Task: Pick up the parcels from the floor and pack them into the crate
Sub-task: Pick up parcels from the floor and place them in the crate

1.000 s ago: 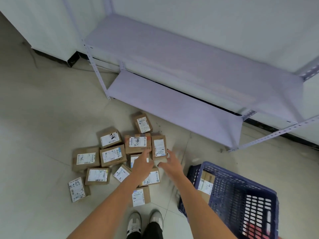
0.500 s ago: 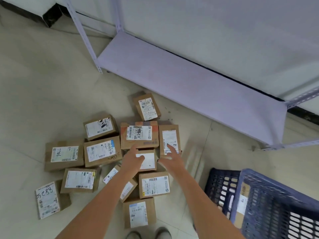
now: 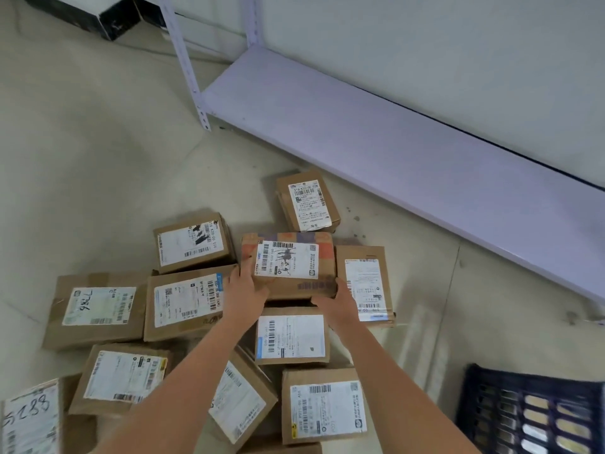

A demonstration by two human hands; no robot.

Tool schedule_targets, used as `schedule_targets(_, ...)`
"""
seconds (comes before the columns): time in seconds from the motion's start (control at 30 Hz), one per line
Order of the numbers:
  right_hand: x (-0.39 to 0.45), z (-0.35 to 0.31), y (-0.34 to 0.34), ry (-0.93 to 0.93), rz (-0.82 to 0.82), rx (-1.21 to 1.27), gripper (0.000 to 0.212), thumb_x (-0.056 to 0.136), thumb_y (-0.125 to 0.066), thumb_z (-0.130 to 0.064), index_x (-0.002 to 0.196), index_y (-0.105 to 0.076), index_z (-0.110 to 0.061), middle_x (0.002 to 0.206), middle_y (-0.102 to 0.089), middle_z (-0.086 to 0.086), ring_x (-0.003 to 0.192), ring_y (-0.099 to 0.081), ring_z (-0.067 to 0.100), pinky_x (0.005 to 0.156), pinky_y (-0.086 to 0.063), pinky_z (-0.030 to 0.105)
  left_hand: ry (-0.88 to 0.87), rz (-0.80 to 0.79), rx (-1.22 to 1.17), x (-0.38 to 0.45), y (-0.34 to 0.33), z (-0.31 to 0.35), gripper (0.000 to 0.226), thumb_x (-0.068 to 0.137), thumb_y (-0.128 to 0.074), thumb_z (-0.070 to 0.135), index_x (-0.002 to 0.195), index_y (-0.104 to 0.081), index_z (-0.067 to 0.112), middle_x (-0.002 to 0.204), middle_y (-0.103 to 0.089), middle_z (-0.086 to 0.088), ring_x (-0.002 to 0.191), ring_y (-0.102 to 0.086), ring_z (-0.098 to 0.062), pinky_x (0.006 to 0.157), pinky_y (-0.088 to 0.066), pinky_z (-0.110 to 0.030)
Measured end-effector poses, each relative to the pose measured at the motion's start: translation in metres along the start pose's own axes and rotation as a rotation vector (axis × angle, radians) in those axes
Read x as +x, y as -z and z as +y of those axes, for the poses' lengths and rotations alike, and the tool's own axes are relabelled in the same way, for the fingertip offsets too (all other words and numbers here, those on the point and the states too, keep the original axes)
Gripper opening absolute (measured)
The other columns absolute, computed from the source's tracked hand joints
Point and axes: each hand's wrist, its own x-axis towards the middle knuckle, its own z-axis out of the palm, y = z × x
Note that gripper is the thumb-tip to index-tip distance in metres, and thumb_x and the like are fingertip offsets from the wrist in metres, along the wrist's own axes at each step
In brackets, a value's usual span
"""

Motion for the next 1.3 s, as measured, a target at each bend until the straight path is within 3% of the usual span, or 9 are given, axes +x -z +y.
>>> schedule_targets(0.2,0.004,0.0,-0.008,-0.035,0.031,0.123,0.056,0.077,-0.065,-0.017,0.128,-0.042,-0.017,0.115,-0.057,-0.001,0.099,-0.051,0.018,0.085,-0.042,0.032,0.007,-0.05,0.03,-0.008,-0.014,0.0,0.079,0.082,-0.06,0.019,0.146,-0.014,0.016,0.154,-0.018,-0.011,0.142,-0.012,-0.034,0.116,-0.013,-0.046)
schedule_targets(0.4,-0.022,-0.007,0.003,-0.038,0.088,0.139,0.052,0.077,-0.068,-0.02,0.125,-0.048,-0.018,0.108,-0.06,-0.004,0.095,-0.052,0.014,0.083,-0.042,0.028,0.109,0.023,-0.307,-0.026,0.011,0.023,0.076,0.076,-0.064,0.009,0.141,-0.027,0.019,0.141,-0.034,-0.012,0.129,-0.033,-0.03,0.109,-0.029,-0.052)
schedule_targets(0.5,-0.059,-0.022,0.022,-0.055,0.107,0.195,0.05,0.079,-0.066,-0.018,0.124,-0.047,-0.015,0.105,-0.058,-0.003,0.093,-0.052,0.015,0.078,-0.042,0.026,0.116,0.038,-0.37,-0.05,0.044,0.048,0.074,0.075,-0.065,0.002,0.139,-0.031,0.015,0.136,-0.033,-0.01,0.109,-0.042,-0.019,0.094,-0.042,-0.036)
schedule_targets(0.57,-0.091,-0.034,0.038,-0.091,0.125,0.275,0.046,0.079,-0.063,-0.015,0.121,-0.045,-0.011,0.105,-0.06,0.003,0.089,-0.053,0.018,0.066,-0.041,0.023,0.086,0.068,-0.363,-0.072,0.069,0.067,0.071,0.074,-0.066,-0.003,0.136,-0.034,0.012,0.131,-0.035,-0.012,0.099,-0.04,-0.013,0.081,-0.039,-0.023)
schedule_targets(0.67,-0.145,-0.056,0.065,-0.128,0.159,0.386,0.031,0.08,-0.06,-0.011,0.107,-0.047,-0.005,0.095,-0.057,0.011,0.079,-0.05,0.021,0.058,-0.04,0.024,0.071,0.072,-0.333,-0.109,0.111,0.102,0.076,0.071,-0.069,-0.004,0.137,-0.033,0.008,0.133,-0.033,-0.015,0.112,-0.043,-0.022,0.086,-0.04,-0.031)
schedule_targets(0.83,-0.236,-0.095,0.121,-0.171,0.231,0.518,0.026,0.084,-0.063,-0.017,0.104,-0.048,-0.01,0.089,-0.056,-0.001,0.078,-0.053,0.014,0.065,-0.044,0.026,0.048,0.009,-0.299,-0.175,0.18,0.17,0.07,0.073,-0.072,0.003,0.133,-0.038,0.005,0.129,-0.033,-0.017,0.118,-0.044,-0.033,0.098,-0.046,-0.046)
schedule_targets(1.03,-0.328,-0.134,0.192,-0.209,0.351,0.629,0.04,0.084,-0.068,-0.018,0.119,-0.051,-0.013,0.105,-0.061,0.001,0.087,-0.057,0.014,0.07,-0.047,0.023,0.005,-0.063,-0.27,-0.251,0.234,0.251,0.071,0.074,-0.071,0.004,0.137,-0.038,0.01,0.133,-0.032,-0.014,0.123,-0.04,-0.033,0.105,-0.039,-0.047)
schedule_targets(1.17,-0.379,-0.14,0.239,-0.151,0.432,0.706,0.038,0.084,-0.067,-0.011,0.121,-0.056,-0.011,0.093,-0.06,-0.005,0.076,-0.054,0.006,0.069,-0.043,0.019,-0.01,-0.109,-0.343,-0.299,0.246,0.3,0.068,0.074,-0.07,0.001,0.133,-0.036,0.011,0.131,-0.035,-0.015,0.116,-0.047,-0.031,0.101,-0.043,-0.045)
schedule_targets(1.3,-0.419,-0.129,0.293,-0.08,0.404,0.876,0.042,0.083,-0.067,-0.007,0.116,-0.049,-0.026,0.105,-0.062,-0.002,0.09,-0.057,0.015,0.09,-0.049,0.041,0.021,-0.174,-0.433,-0.353,0.242,0.343,0.049,0.078,-0.069,0.008,0.116,-0.038,0.01,0.107,-0.055,-0.006,0.1,-0.055,-0.027,0.084,-0.045,-0.038)
